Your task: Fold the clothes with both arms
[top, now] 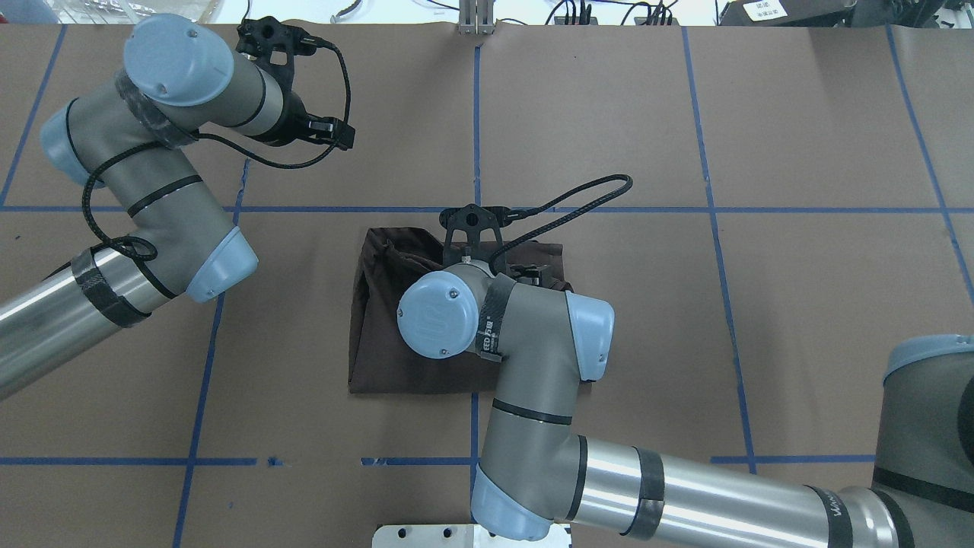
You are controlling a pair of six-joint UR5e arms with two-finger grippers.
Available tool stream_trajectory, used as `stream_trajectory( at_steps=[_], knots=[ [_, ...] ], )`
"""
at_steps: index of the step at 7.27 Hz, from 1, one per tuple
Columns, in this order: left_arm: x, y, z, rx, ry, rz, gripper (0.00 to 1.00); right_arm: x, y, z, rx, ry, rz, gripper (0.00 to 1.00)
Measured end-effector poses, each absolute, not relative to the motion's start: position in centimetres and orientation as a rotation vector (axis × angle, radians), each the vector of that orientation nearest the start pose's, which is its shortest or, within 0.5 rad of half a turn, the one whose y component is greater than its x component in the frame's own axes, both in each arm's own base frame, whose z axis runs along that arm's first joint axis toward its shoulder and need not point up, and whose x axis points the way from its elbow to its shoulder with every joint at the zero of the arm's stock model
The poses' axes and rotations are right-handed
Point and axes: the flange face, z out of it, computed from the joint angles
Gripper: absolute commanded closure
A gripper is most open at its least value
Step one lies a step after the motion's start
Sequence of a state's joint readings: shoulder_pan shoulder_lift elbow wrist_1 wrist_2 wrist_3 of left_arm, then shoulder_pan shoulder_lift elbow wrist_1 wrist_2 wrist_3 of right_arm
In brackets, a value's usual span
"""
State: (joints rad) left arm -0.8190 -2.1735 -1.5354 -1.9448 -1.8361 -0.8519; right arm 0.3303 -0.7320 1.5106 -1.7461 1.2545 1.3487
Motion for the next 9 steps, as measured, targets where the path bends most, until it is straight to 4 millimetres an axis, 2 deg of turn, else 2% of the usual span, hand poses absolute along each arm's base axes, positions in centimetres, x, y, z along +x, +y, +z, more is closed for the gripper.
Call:
stream_trajectory(
  at_steps=[2,3,4,5,7,9],
  knots=[
    [40.5,-59.0,28.1,0.469,0.841,0.028,0.0,-64.8,-38.2,20.0,0.459,-0.457,0.149,0.05],
    [40.5,-58.9,28.3,0.466,0.84,0.027,0.0,-65.2,-37.7,20.4,0.463,-0.446,0.131,0.25],
    [40.5,-58.9,28.5,0.464,0.838,0.026,0.0,-65.5,-37.2,20.7,0.471,-0.437,0.117,0.7],
    [40.5,-58.9,28.6,0.462,0.837,0.025,0.0,-65.6,-37.0,20.8,0.481,-0.428,0.1,1.0],
    [40.5,-58.9,28.7,0.461,0.837,0.024,0.0,-65.3,-37.5,21.3,0.504,-0.4,0.056,1.0],
    [40.5,-58.9,28.7,0.461,0.837,0.024,0.0,-63.9,-39.8,21.7,0.524,-0.372,0.04,1.0]
  ],
)
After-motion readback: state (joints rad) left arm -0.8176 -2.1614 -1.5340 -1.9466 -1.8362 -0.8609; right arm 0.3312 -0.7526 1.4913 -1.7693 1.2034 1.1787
